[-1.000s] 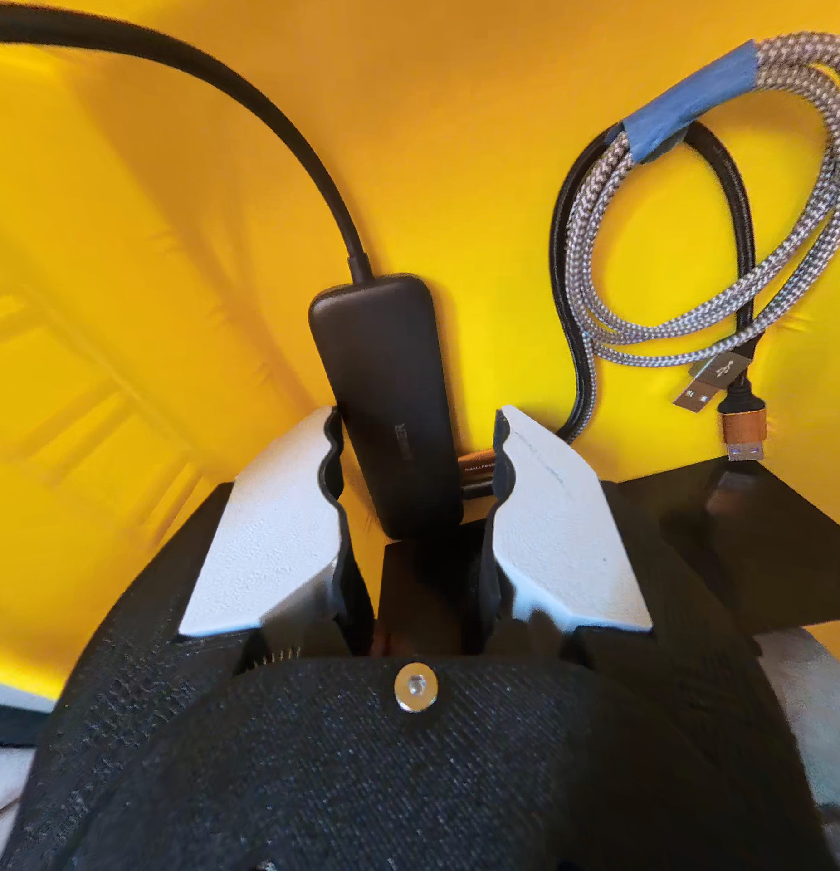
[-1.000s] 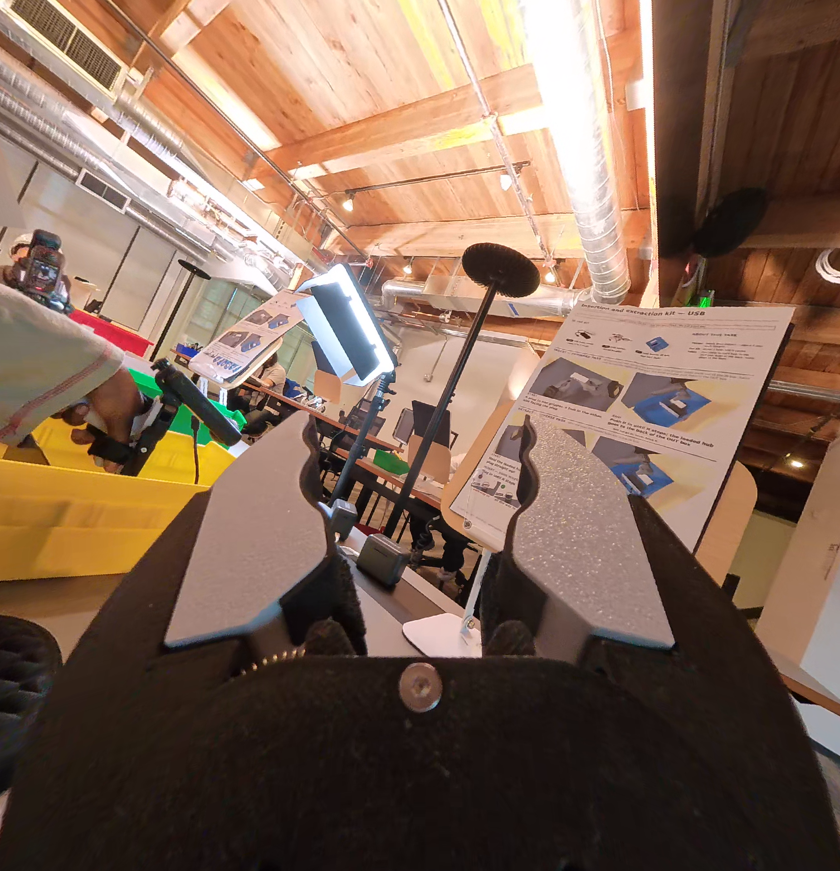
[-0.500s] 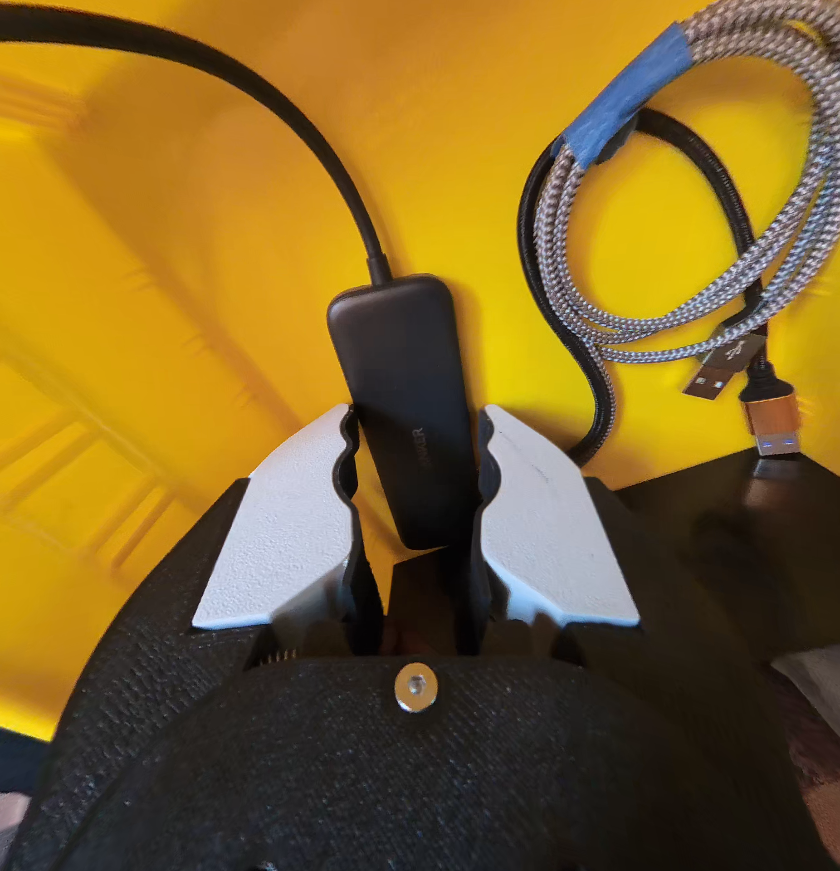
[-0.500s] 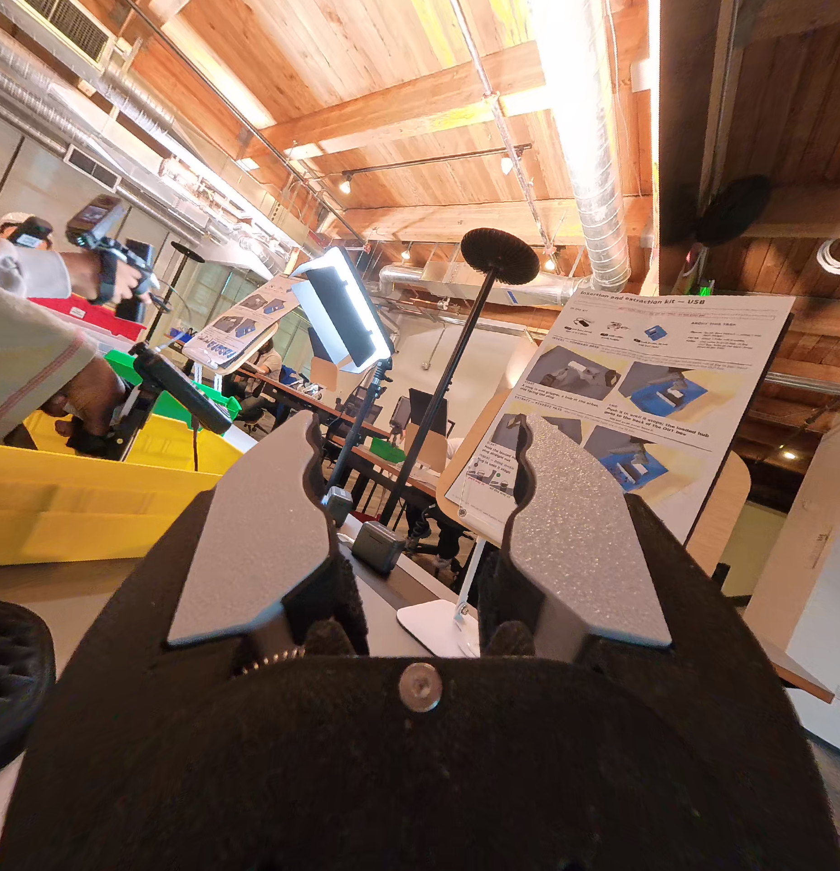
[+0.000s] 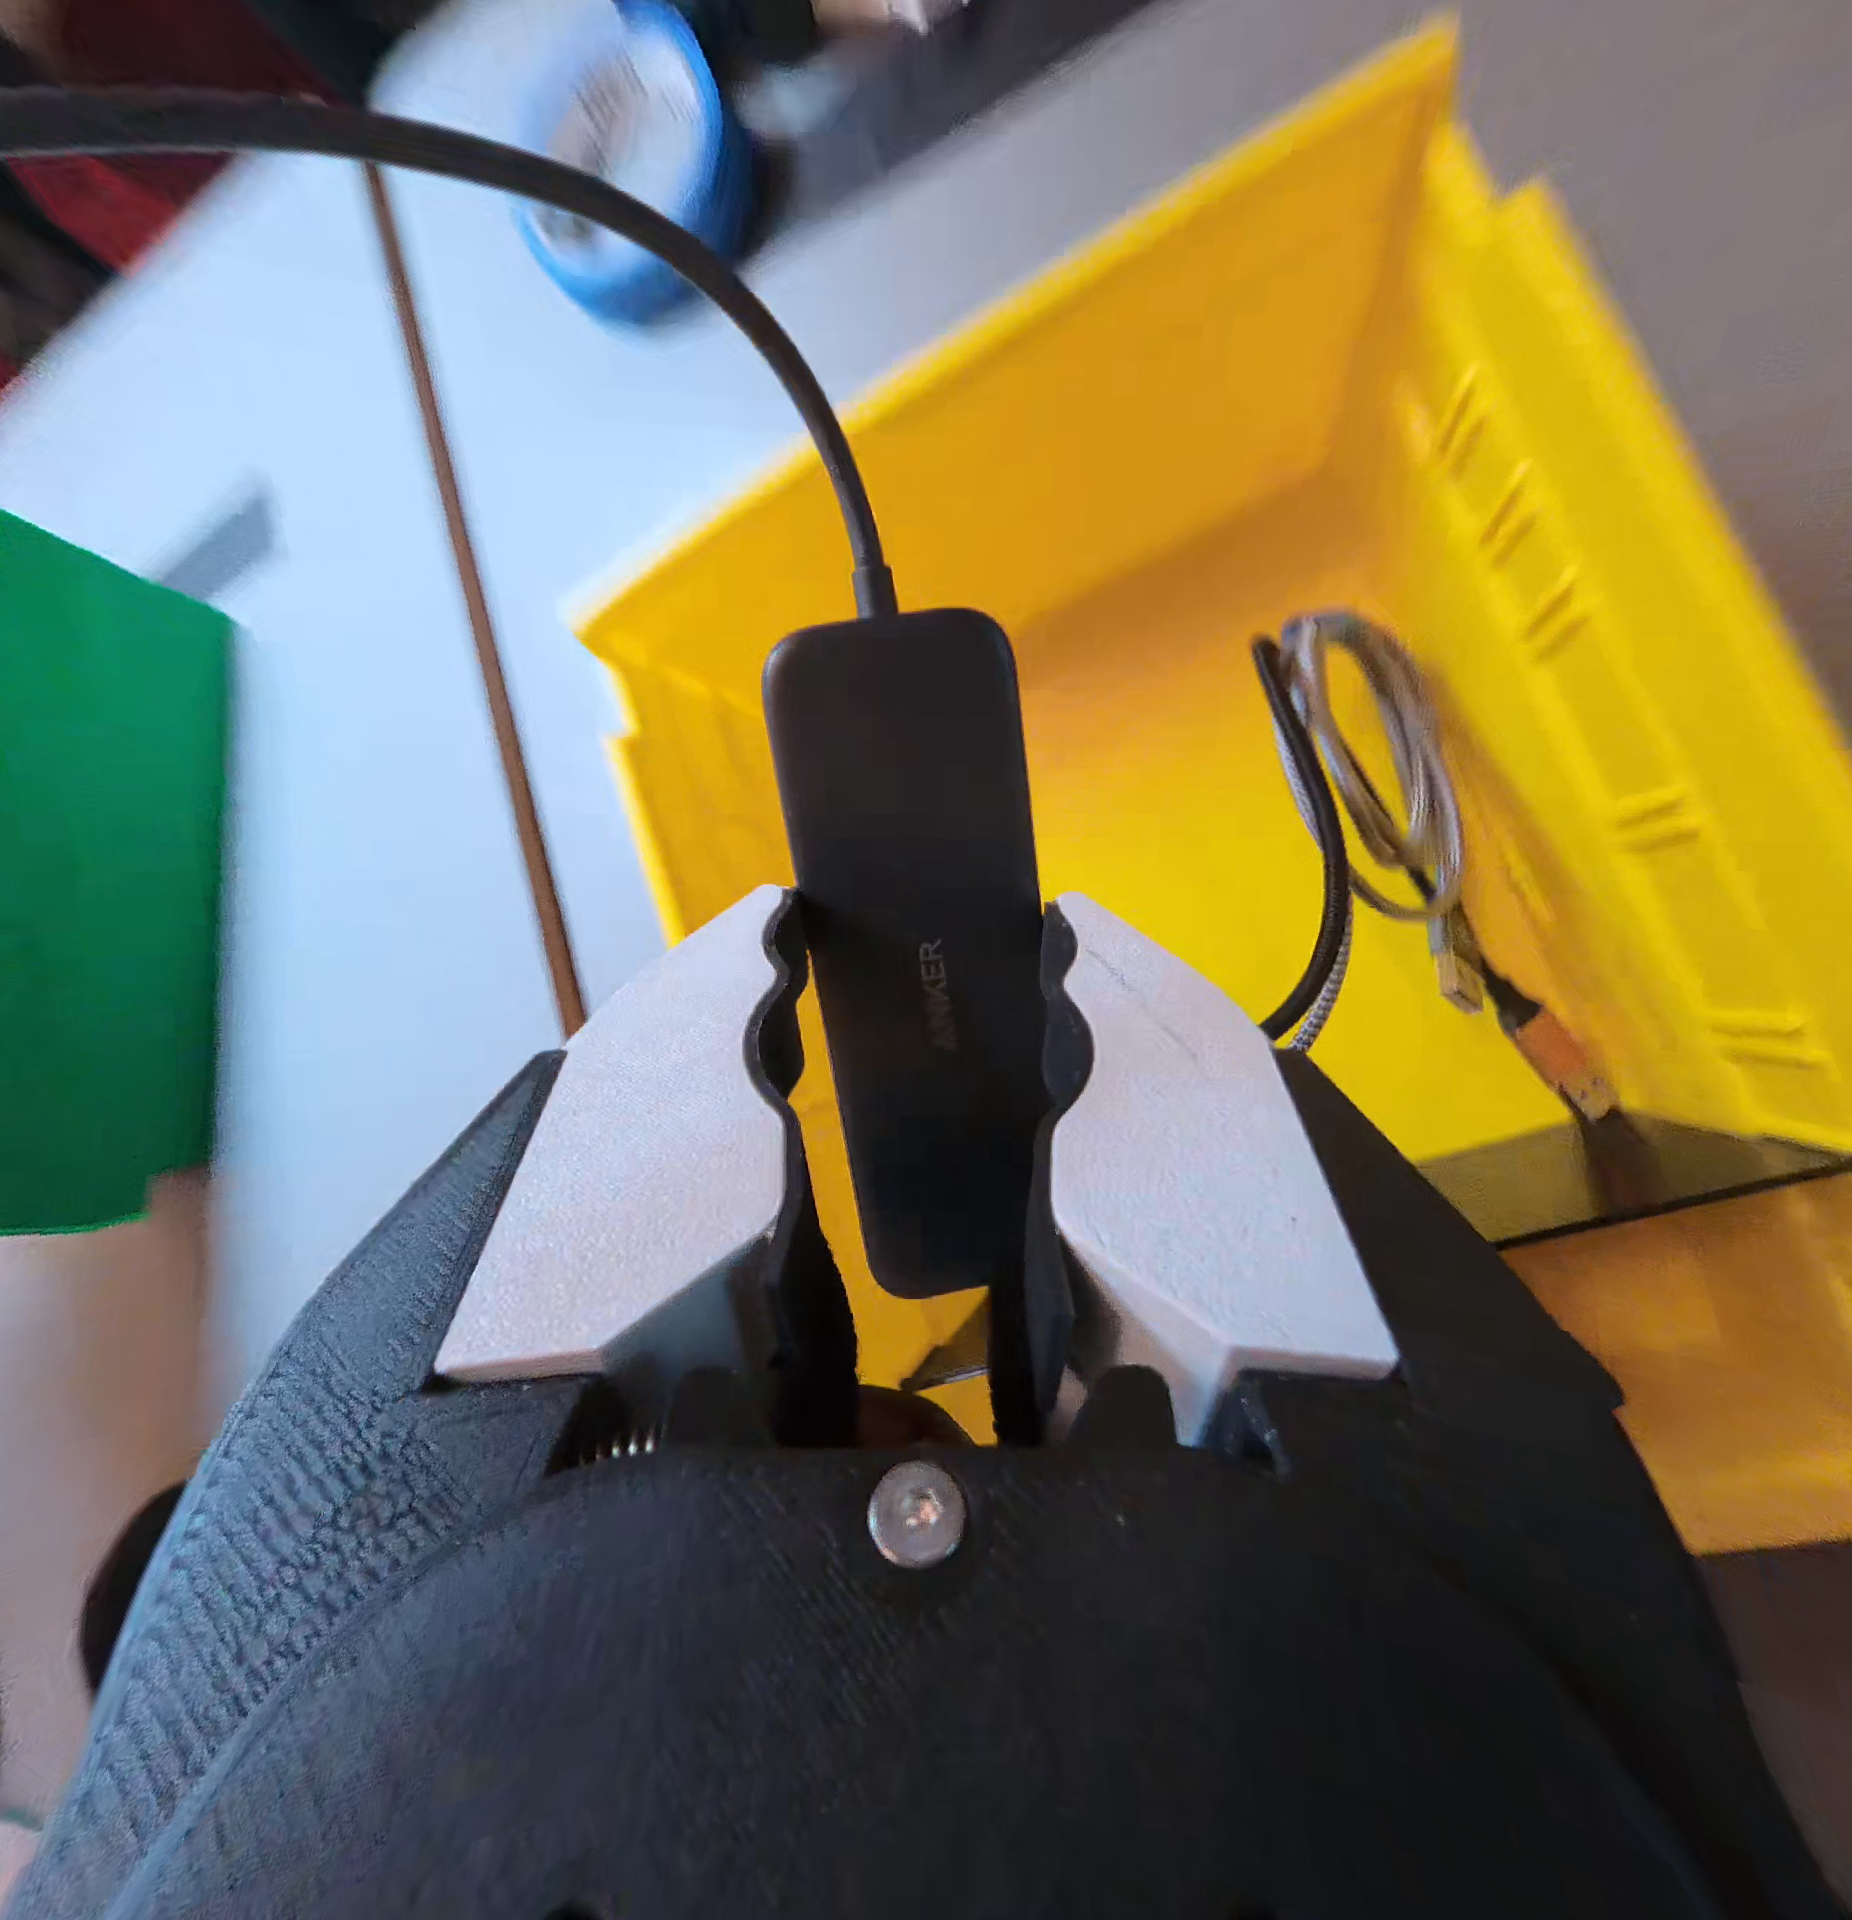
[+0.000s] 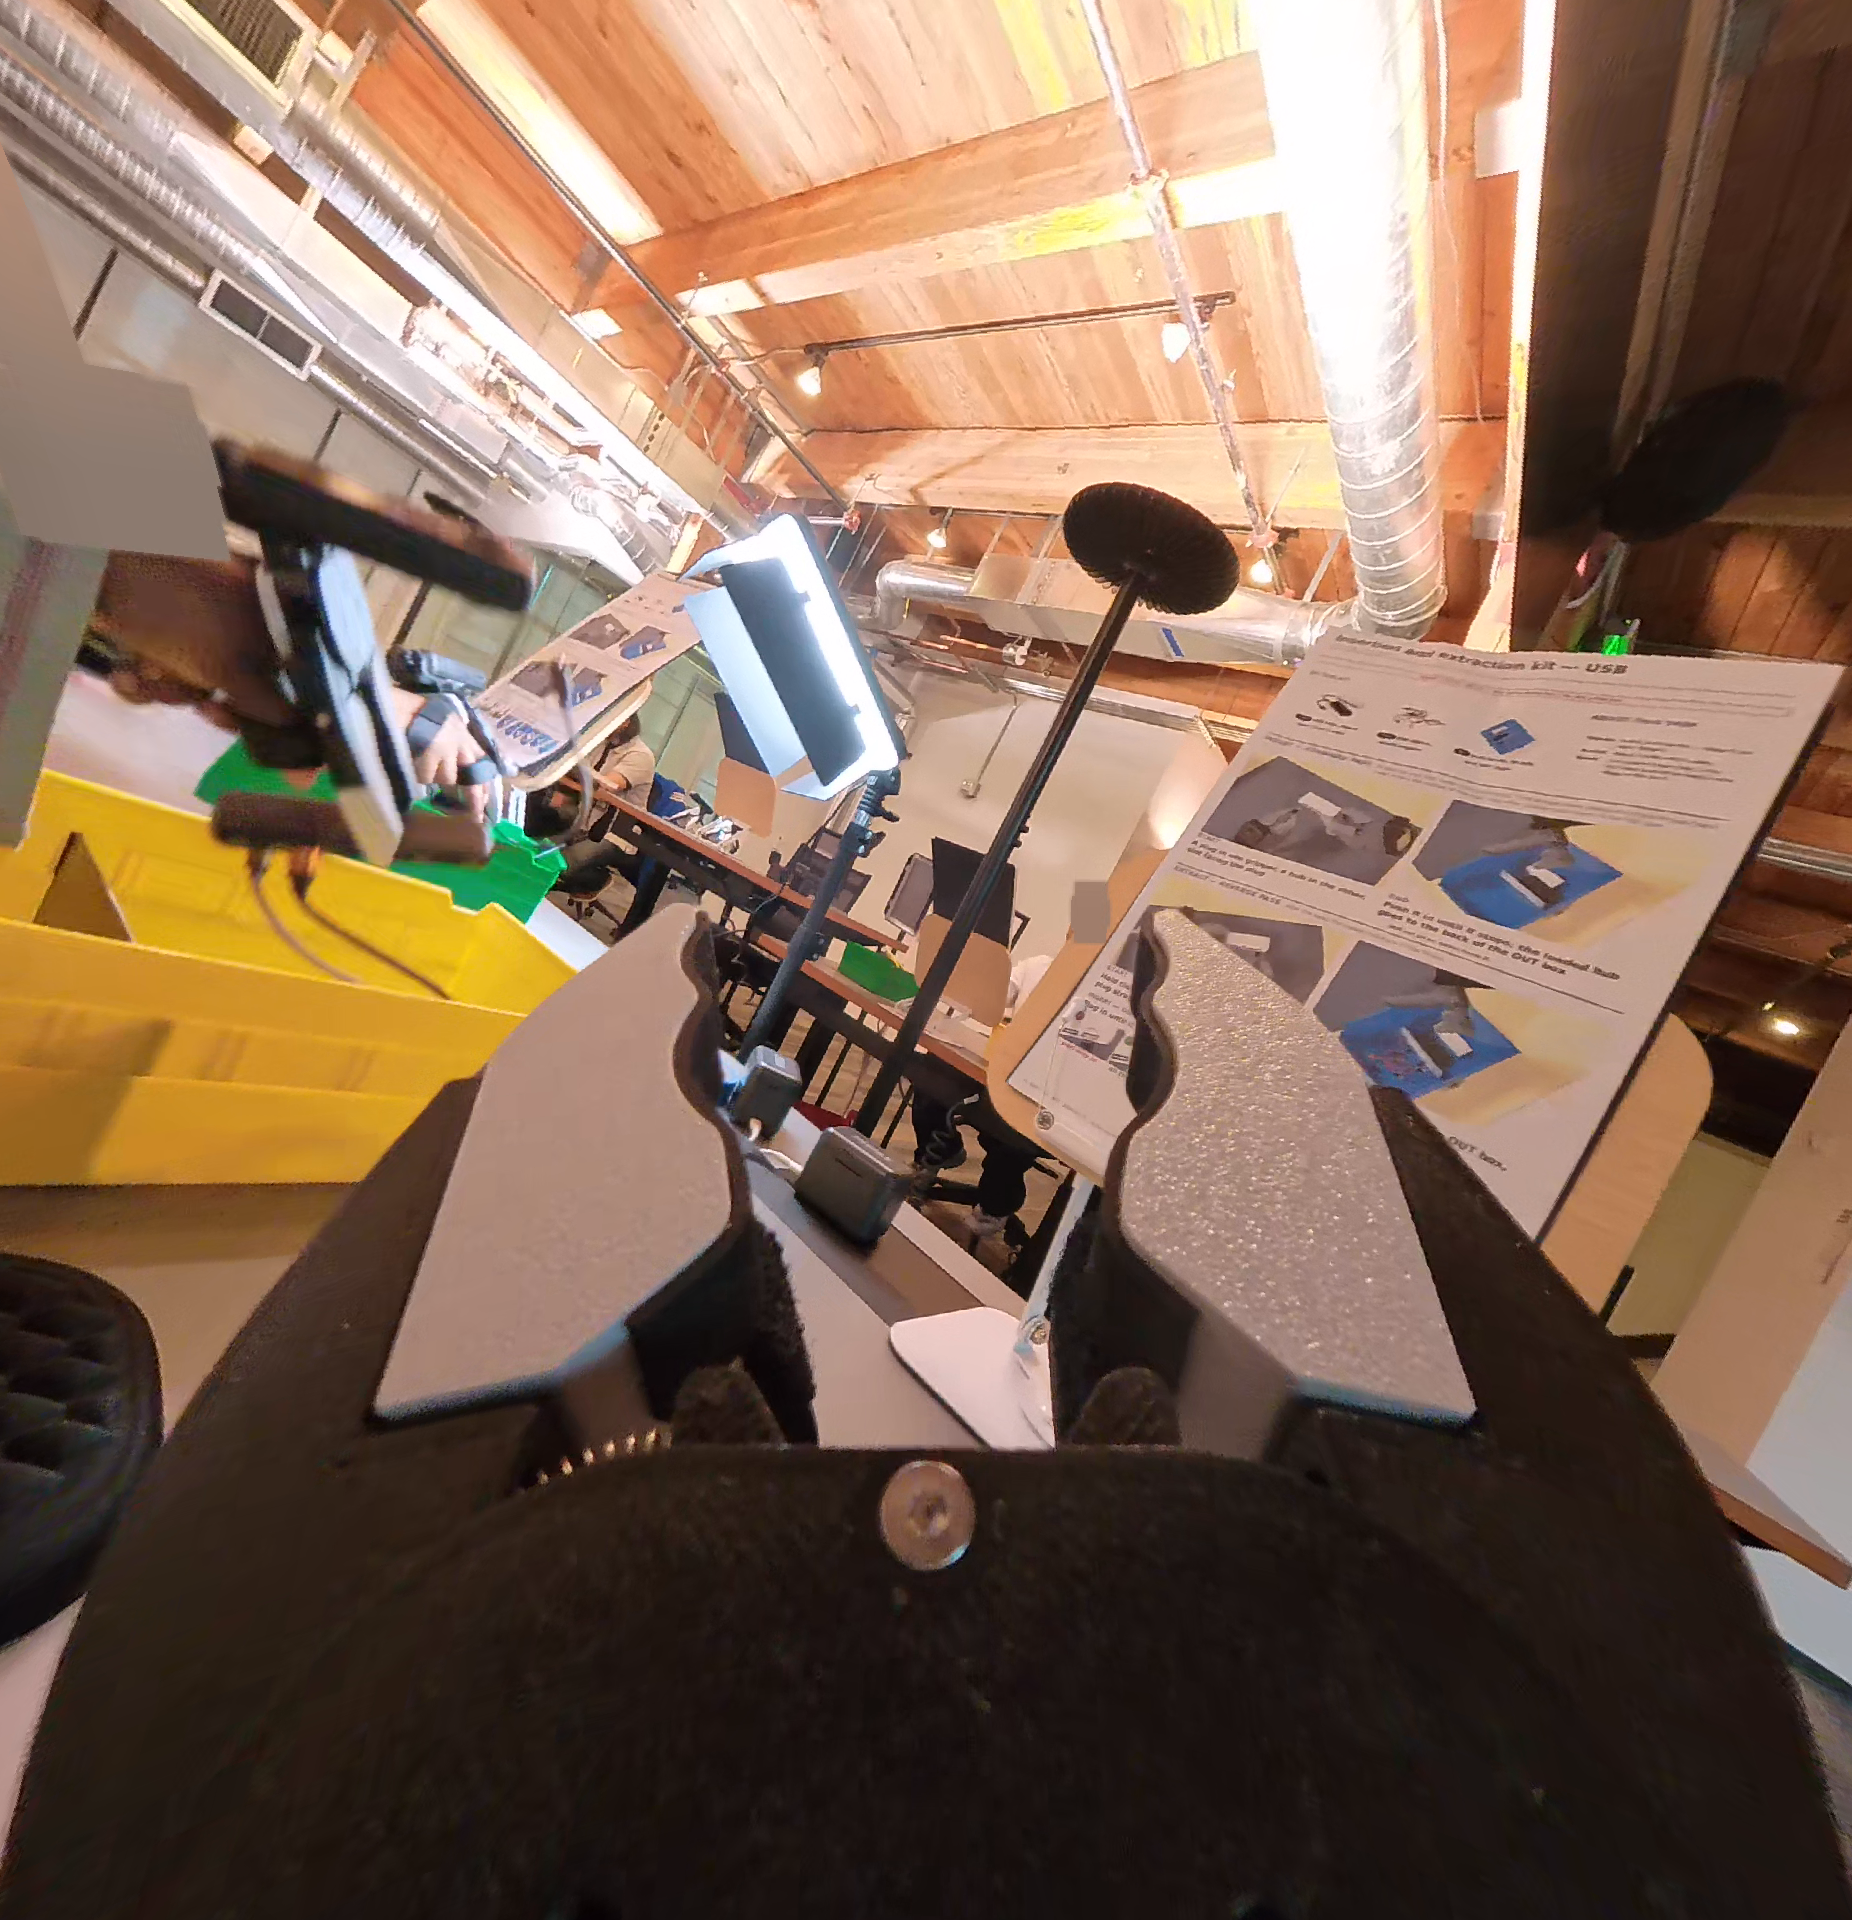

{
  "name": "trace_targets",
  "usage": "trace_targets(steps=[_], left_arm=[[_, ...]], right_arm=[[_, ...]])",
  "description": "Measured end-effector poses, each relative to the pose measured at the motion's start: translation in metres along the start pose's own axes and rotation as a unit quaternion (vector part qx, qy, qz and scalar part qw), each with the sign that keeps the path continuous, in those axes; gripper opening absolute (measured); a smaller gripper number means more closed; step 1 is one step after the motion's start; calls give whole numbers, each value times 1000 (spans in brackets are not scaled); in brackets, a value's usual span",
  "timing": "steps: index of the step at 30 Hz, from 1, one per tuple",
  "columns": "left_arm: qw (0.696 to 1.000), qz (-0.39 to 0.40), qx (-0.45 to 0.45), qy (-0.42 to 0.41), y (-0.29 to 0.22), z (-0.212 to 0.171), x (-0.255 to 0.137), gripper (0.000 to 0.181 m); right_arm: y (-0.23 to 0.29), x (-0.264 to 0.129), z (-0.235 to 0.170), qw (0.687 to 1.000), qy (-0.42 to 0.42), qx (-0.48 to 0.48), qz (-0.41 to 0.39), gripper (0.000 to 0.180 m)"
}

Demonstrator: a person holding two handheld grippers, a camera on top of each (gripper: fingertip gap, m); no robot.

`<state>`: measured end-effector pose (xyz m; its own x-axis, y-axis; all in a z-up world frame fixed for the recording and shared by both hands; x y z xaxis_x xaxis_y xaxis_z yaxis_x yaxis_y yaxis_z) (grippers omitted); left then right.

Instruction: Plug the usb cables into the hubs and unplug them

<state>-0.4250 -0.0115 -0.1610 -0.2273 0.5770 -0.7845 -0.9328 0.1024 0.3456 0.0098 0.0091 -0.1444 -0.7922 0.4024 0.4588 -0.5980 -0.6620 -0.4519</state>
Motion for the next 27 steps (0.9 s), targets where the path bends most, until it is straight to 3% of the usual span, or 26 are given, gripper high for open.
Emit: trace_targets(steps=[4, 11, 17, 23, 27], left_arm=[[983, 114, 36, -138, -4, 31, -50, 44], [900, 242, 82, -354, -50, 87, -135, 43], [835, 231, 62, -496, -101, 113, -180, 43], [814, 141, 71, -559, -165, 134, -191, 43], [801, 76, 131, -579, -215, 147, -186, 43]], right_arm=[[5, 2, -5, 1000, 16, -6, 19, 77], [12, 5, -8, 999, 30, -14, 42, 79], [9, 5, -5, 999, 13, -2, 41, 80], [3, -3, 11, 998, -38, -42, -11, 84], [0, -9, 28, 995, -99, 11, 31, 75]])
Point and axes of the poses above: each gripper's, where its closed fingertips meet, x out along the fingers, z out of its top, y = z × x across the jaws, the point moved 7 cm from there along -x, back along the fingers, and after that the axes turned 1 degree about y, right-handed, at the moved point
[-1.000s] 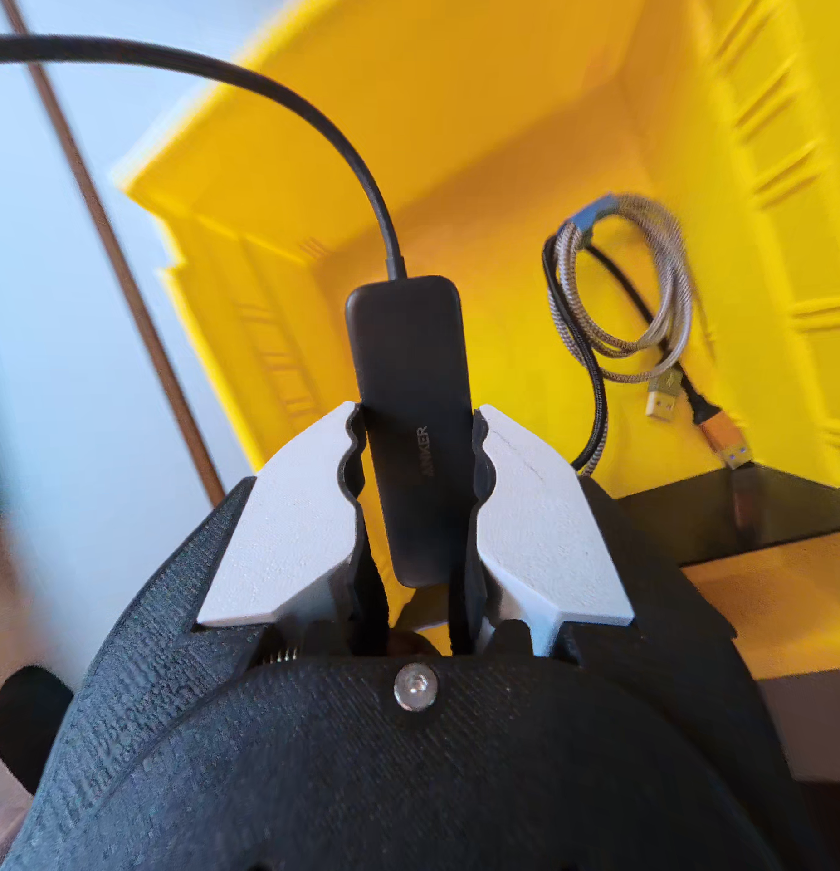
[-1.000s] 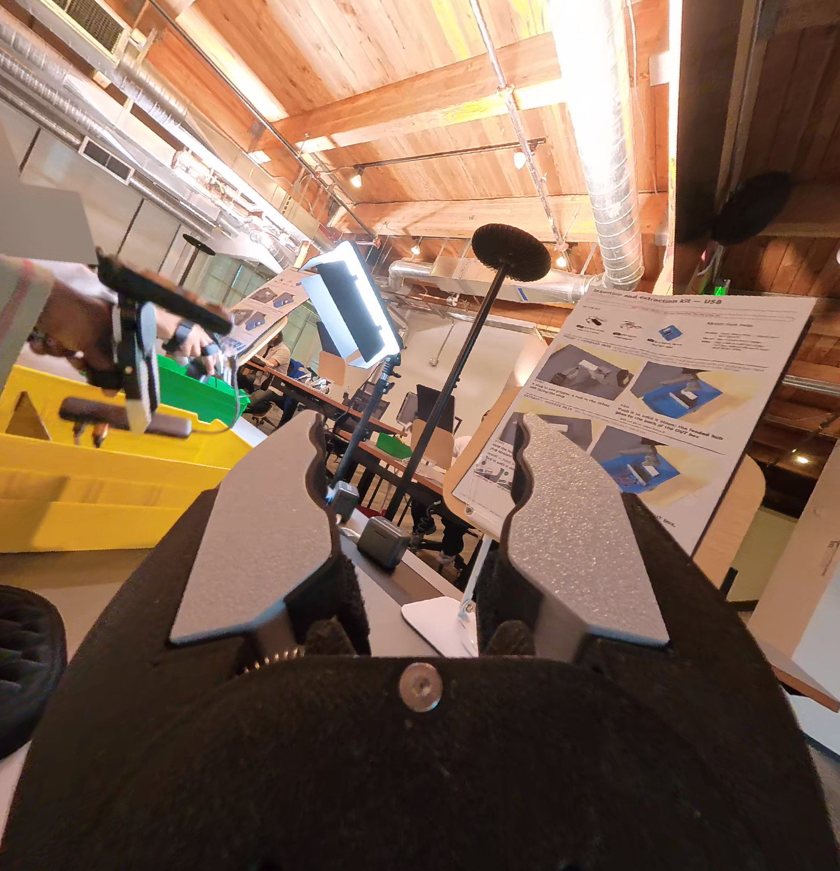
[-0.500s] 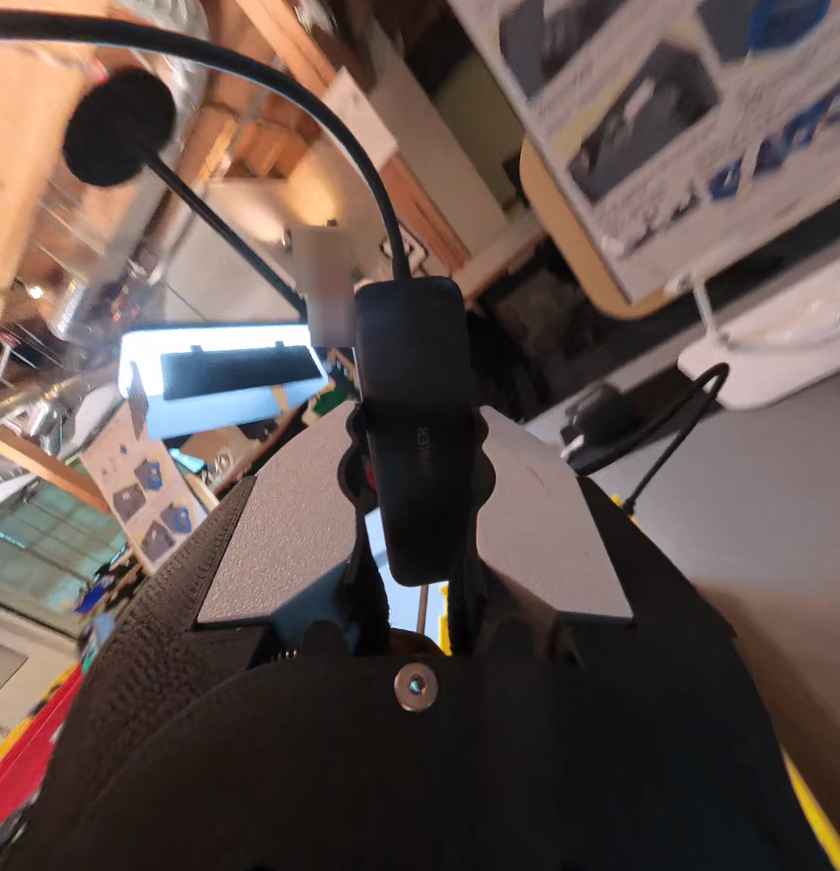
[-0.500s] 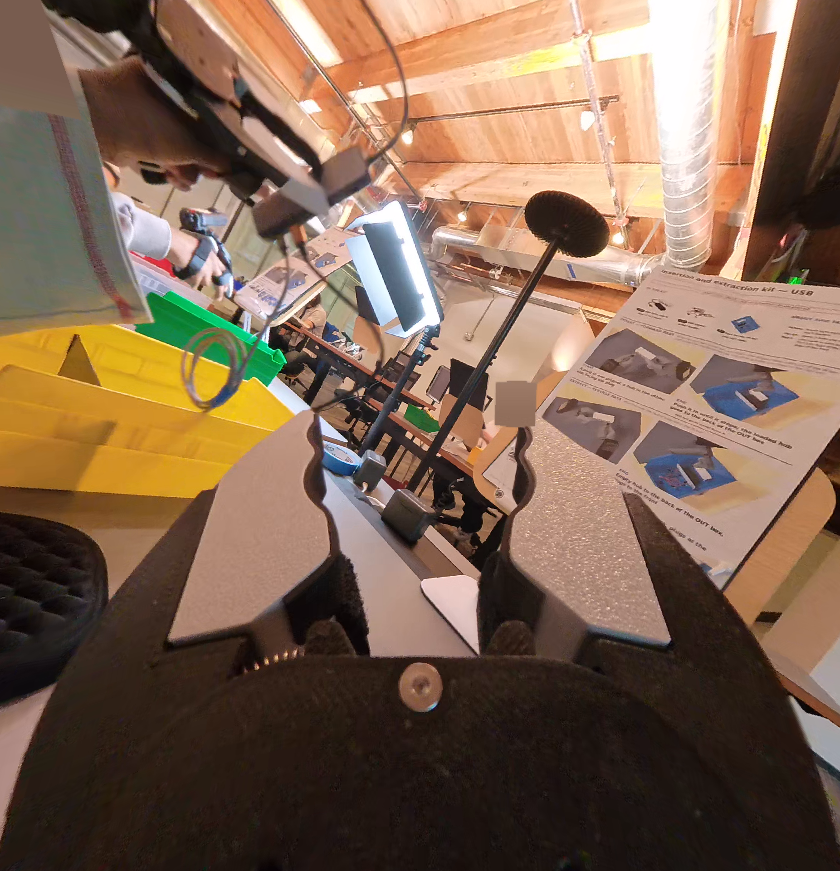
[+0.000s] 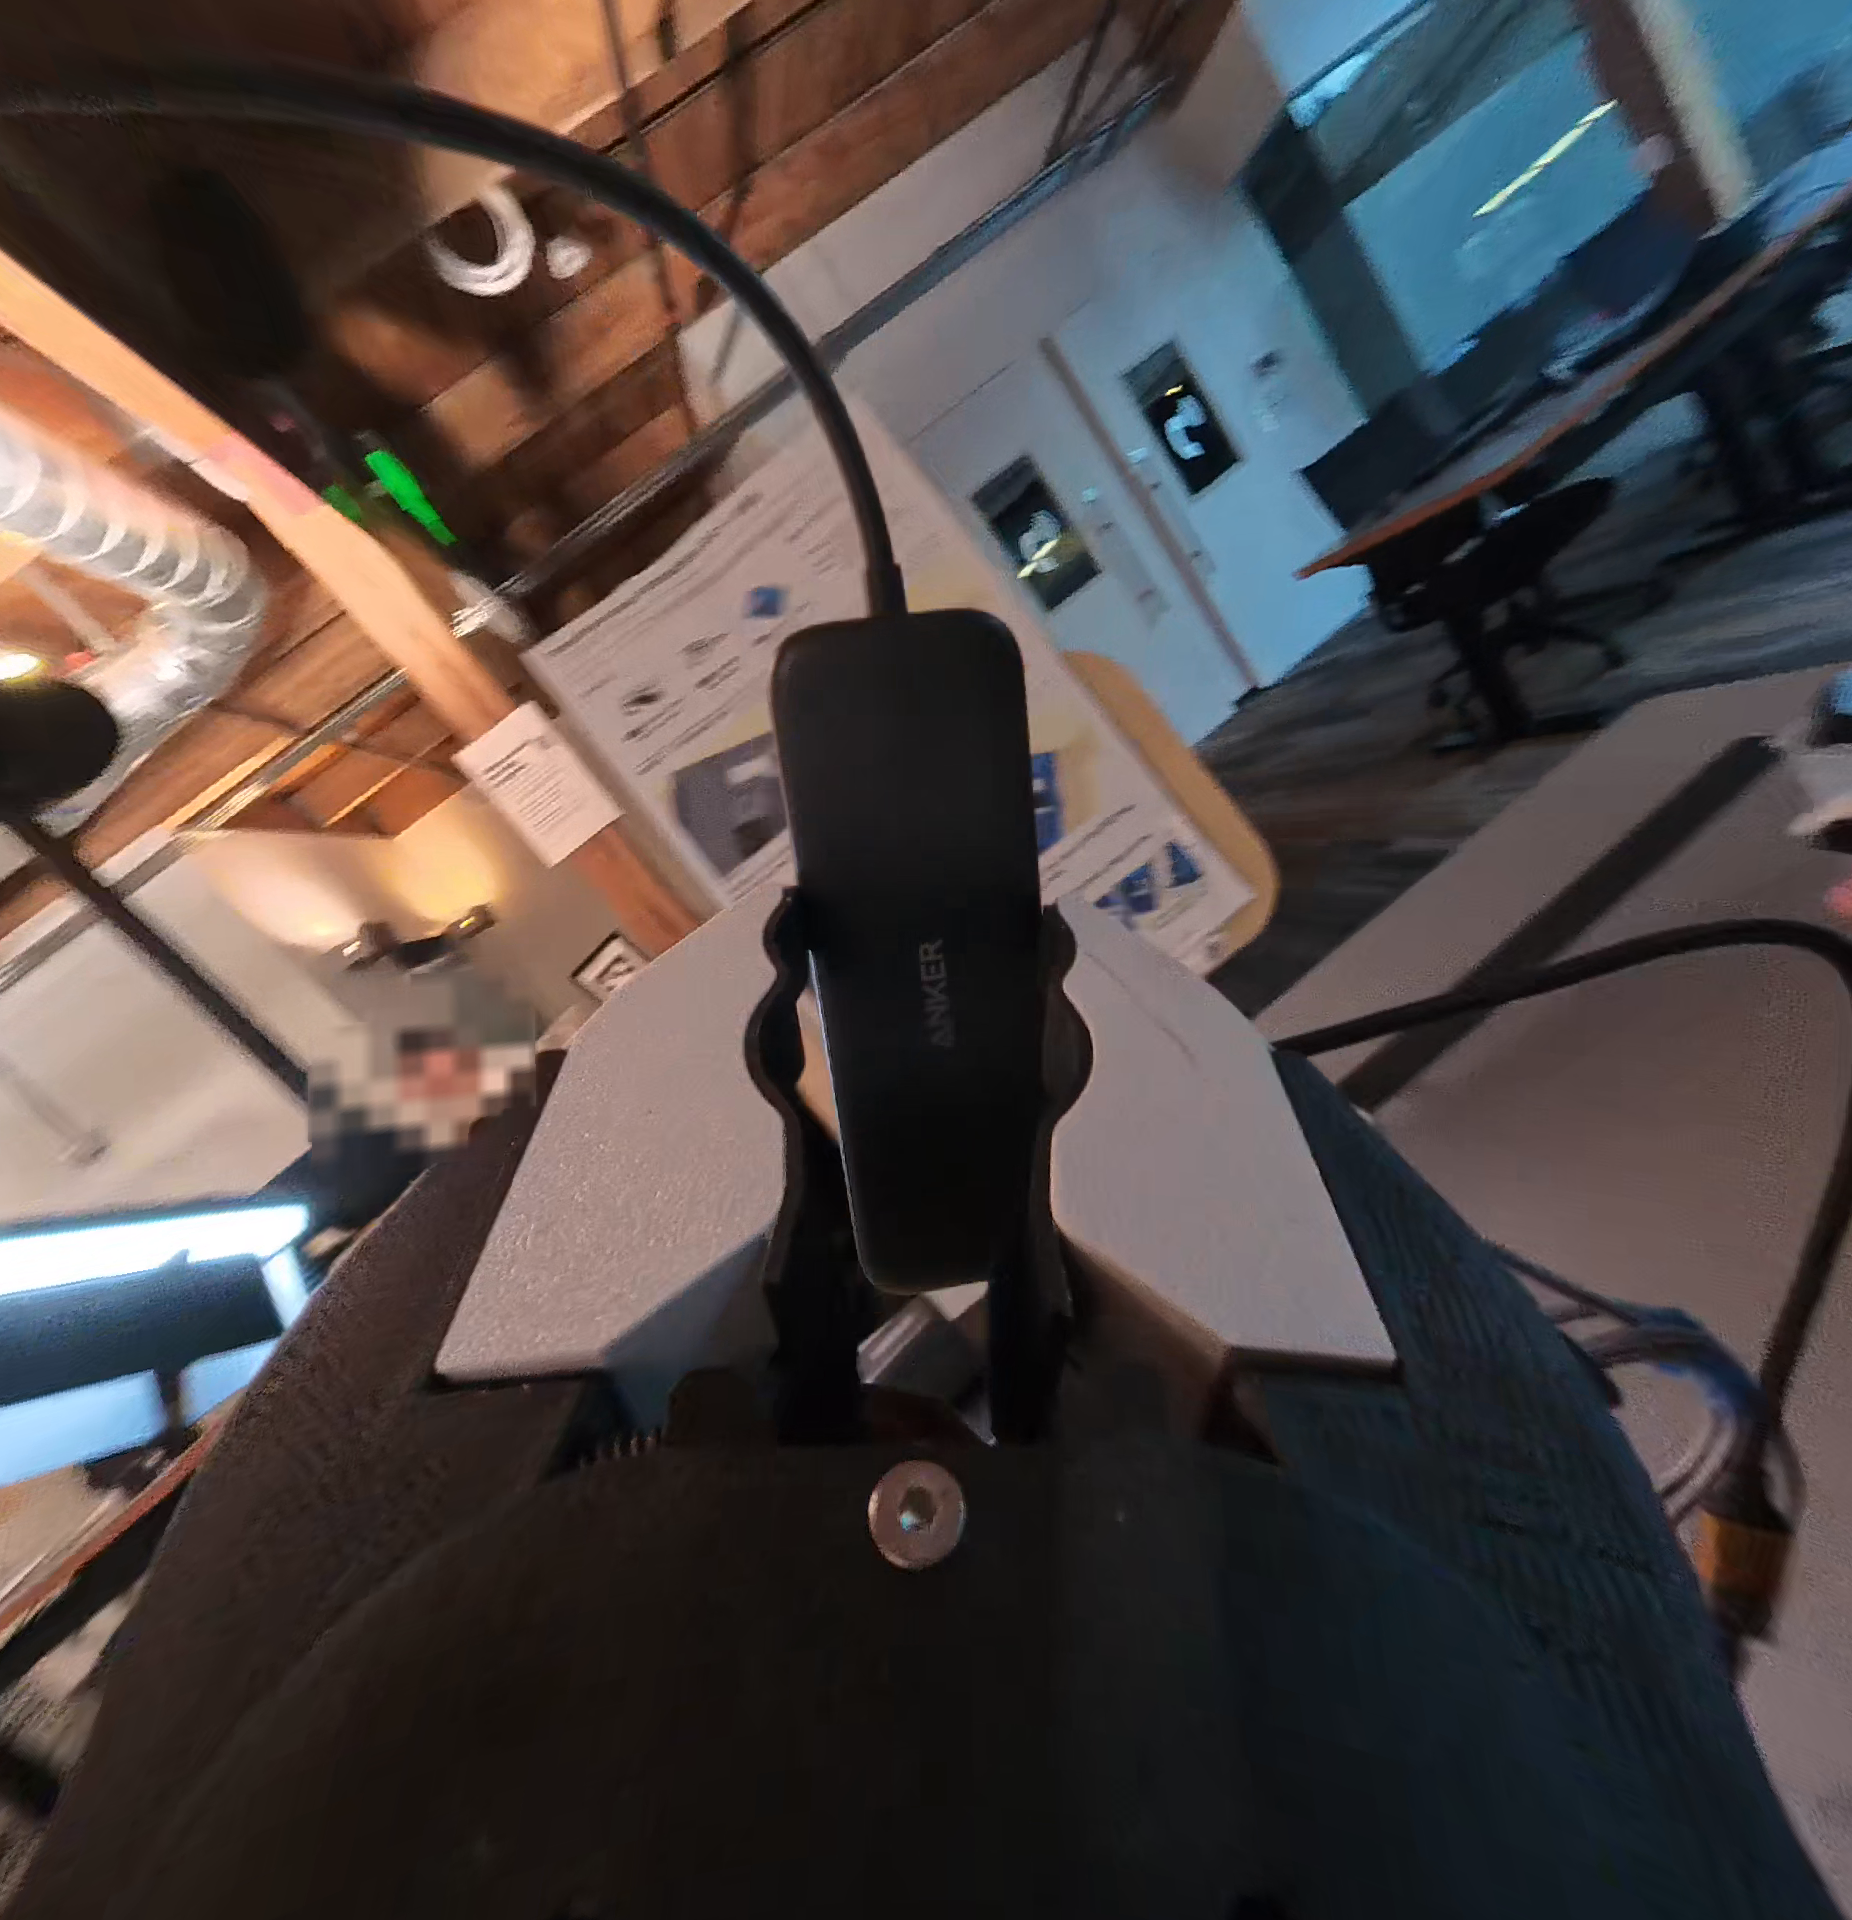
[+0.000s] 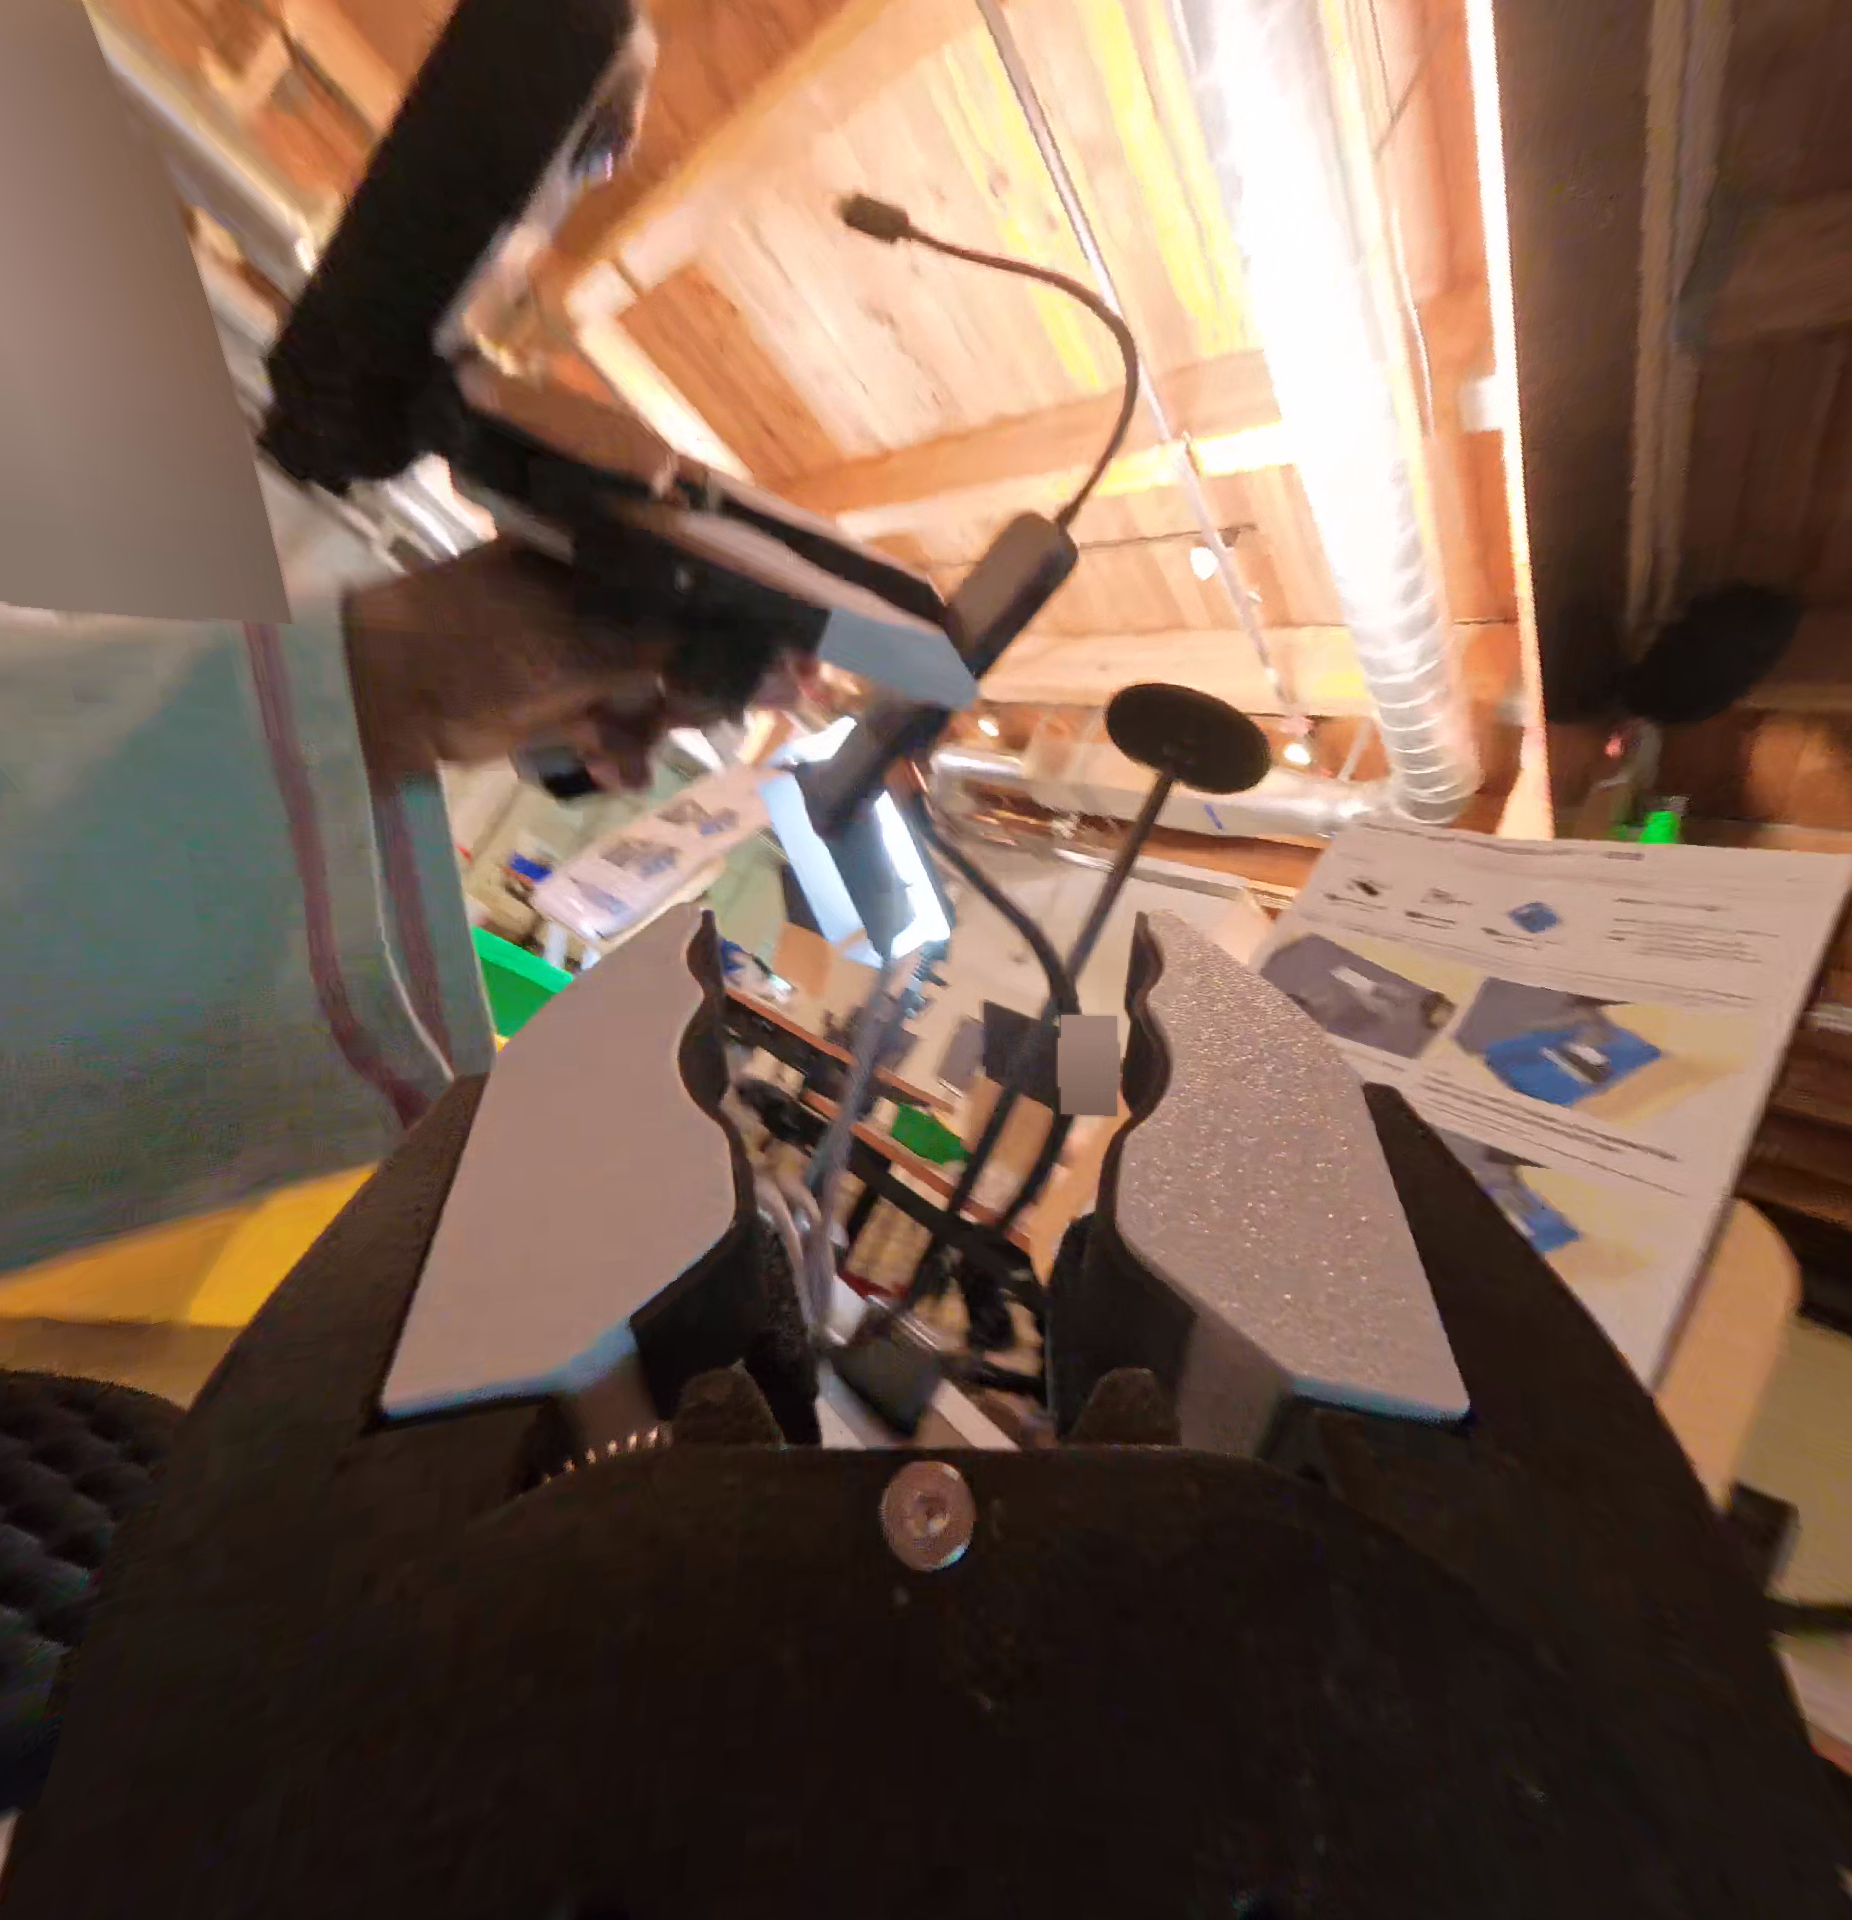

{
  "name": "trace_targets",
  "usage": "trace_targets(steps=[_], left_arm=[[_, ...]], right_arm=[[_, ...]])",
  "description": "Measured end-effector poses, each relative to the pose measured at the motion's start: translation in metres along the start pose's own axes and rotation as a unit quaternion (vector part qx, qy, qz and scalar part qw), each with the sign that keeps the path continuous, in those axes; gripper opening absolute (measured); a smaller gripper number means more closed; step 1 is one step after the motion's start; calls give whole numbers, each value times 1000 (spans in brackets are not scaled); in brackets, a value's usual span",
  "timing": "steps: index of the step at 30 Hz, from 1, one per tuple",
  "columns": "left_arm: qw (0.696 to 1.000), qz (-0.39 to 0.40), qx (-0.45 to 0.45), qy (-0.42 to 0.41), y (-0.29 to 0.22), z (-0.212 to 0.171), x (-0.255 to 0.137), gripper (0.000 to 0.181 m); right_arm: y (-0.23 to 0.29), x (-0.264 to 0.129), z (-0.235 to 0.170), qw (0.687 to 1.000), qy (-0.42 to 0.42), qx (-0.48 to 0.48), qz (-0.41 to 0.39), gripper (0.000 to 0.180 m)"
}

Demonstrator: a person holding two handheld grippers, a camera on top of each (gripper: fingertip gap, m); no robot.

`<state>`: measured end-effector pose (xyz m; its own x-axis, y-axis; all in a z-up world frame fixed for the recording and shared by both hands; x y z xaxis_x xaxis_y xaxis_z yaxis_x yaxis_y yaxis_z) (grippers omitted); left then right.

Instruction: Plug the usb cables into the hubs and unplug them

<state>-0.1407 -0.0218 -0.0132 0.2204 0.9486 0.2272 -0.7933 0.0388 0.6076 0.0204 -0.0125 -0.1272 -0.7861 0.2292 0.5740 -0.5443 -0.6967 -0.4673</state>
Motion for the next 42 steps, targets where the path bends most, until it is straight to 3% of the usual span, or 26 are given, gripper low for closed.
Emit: trace_targets(steps=[5, 8, 12, 17, 25, 27, 29, 32, 34, 36, 38, 40, 42], left_arm=[[997, -71, 19, -14, -53, -2, 13, 43], [994, -100, 29, -16, -69, -7, 19, 43], [991, -82, 103, 8, -78, -18, 27, 43], [977, -97, 185, 33, -97, -33, 37, 43], [970, -190, 153, -14, -135, -18, 30, 43], [968, -207, 139, -24, -141, -15, 28, 43], [966, -221, 128, -31, -144, -15, 27, 43], [960, -258, 105, -31, -141, -17, 24, 43], [945, -324, 40, -21, -128, -20, 21, 40], [919, -390, -50, 5, -110, -31, 18, 60], [862, -483, -152, 26, -102, -48, 10, 69], [809, -538, -234, 31, -106, -67, 4, 68], [793, -564, -228, 38, -118, -81, -4, 59]], right_arm=[[-19, -8, -1, 997, -6, 73, -20, 67], [-28, -9, -21, 991, 81, 107, -17, 65], [-33, -14, -40, 975, 181, 128, 27, 64], [-38, -19, -34, 977, 163, 135, 23, 49], [-16, -15, -63, 946, 262, 170, 94, 46], [-14, -14, -61, 947, 249, 172, 103, 36], [-14, -15, -59, 948, 243, 179, 104, 11], [-15, -19, -59, 931, 268, 212, 127, 7], [-15, -22, -62, 921, 287, 221, 142, 6], [-14, -25, -64, 909, 302, 234, 165, 6], [-9, -27, -65, 891, 315, 257, 201, 6], [-2, -30, -67, 861, 329, 302, 245, 6], [4, -32, -69, 839, 340, 325, 272, 6]])
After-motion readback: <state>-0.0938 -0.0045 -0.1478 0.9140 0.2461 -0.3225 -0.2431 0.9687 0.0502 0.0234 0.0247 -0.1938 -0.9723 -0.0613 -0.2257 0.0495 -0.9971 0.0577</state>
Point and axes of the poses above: each gripper's, where its closed fingertips meet, x out along the fingers, z out of its top, y = z × x across the jaws, the point moved 7 cm from there along -x, back along the fingers, and after that the axes turned 1 degree about y, right-handed, at the moved point
